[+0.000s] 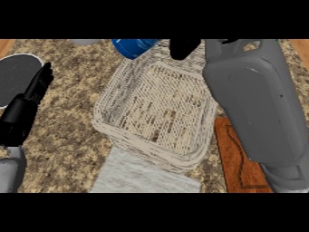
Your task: Pick the can from the cutting board and place it in the basket
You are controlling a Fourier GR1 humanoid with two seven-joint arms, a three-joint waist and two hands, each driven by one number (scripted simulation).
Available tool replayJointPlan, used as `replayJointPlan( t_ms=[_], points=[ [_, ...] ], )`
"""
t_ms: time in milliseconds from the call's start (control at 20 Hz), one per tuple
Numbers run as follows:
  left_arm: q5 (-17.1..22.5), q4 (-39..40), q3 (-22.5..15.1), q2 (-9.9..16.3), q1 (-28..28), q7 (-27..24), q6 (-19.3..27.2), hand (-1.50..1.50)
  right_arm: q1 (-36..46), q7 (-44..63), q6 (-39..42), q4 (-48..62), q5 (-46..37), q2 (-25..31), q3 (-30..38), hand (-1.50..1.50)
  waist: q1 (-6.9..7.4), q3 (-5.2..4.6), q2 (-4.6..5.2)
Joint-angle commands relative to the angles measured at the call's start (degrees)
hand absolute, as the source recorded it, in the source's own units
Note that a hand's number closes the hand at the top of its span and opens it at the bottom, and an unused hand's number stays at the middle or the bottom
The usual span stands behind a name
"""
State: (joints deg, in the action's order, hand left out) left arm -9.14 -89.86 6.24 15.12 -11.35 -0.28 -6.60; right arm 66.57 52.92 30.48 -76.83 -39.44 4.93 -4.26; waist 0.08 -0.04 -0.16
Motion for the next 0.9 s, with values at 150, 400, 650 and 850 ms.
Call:
replayJointPlan(
  t_ms=[150, 400, 650, 850],
  points=[
    [0.38, 2.05, 0.89, 0.03, -0.47, -1.03, -0.66, 0.00, -3.26, 4.61, 4.61, -1.71, 3.62, -3.19, 1.62, -1.50, -0.25, 0.03, 0.04],
    [1.59, -1.01, 1.21, 0.25, 0.02, 1.15, -2.06, 0.00, -1.28, 2.67, -2.20, -0.16, 2.96, -4.83, 3.34, -1.50, 0.25, 0.03, 0.07],
    [1.02, 0.91, 0.67, -0.72, -1.11, 0.76, -1.14, 0.00, -0.05, 2.85, -17.87, -2.99, 3.78, -4.89, 9.76, -1.50, 0.64, 0.04, 0.23],
    [0.39, -1.09, 1.40, 0.43, -0.41, 2.10, -0.78, 0.00, -0.94, 3.00, -23.47, -7.40, 1.32, -2.55, 16.33, -1.50, 0.00, 0.09, -0.05]
  ],
)
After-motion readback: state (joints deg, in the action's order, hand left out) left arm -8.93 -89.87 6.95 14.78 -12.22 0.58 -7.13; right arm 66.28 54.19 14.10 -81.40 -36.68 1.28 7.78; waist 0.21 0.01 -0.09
